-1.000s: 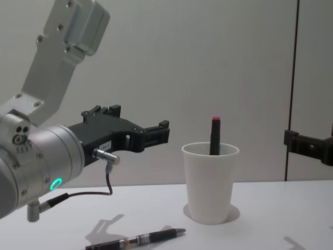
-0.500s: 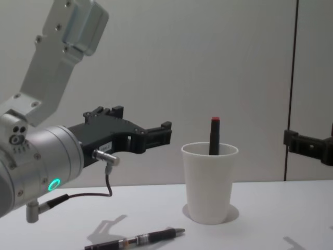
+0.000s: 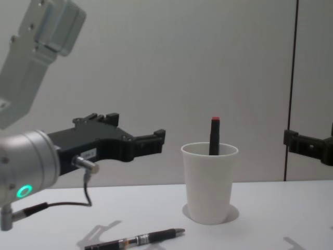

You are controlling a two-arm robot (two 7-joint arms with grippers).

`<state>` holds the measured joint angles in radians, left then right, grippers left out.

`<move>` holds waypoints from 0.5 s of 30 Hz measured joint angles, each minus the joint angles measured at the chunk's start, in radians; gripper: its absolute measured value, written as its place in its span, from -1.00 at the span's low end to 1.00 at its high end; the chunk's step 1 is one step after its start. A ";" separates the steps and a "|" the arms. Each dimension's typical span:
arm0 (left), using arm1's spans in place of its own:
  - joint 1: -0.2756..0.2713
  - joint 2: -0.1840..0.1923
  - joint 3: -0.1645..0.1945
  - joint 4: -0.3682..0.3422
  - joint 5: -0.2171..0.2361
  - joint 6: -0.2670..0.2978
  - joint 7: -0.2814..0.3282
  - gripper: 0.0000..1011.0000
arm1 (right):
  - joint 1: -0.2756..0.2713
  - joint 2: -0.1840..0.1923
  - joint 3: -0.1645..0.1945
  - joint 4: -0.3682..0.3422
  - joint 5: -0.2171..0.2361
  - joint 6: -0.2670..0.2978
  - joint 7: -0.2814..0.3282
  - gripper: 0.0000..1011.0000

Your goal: Place the pen into the pen holder.

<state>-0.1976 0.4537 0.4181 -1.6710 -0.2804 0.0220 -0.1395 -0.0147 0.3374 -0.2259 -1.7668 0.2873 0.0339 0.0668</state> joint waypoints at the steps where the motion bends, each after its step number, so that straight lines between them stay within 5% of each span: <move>1: 0.005 0.009 -0.004 -0.005 -0.006 0.004 -0.007 0.98 | 0.000 0.000 0.000 0.000 0.000 0.000 0.000 0.98; 15: 0.042 0.078 -0.034 -0.034 -0.066 0.038 -0.098 0.98 | 0.000 0.000 0.000 0.000 0.000 0.000 0.000 0.98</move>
<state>-0.1558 0.5321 0.3839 -1.7047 -0.3462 0.0603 -0.2372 -0.0146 0.3374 -0.2258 -1.7667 0.2873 0.0340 0.0668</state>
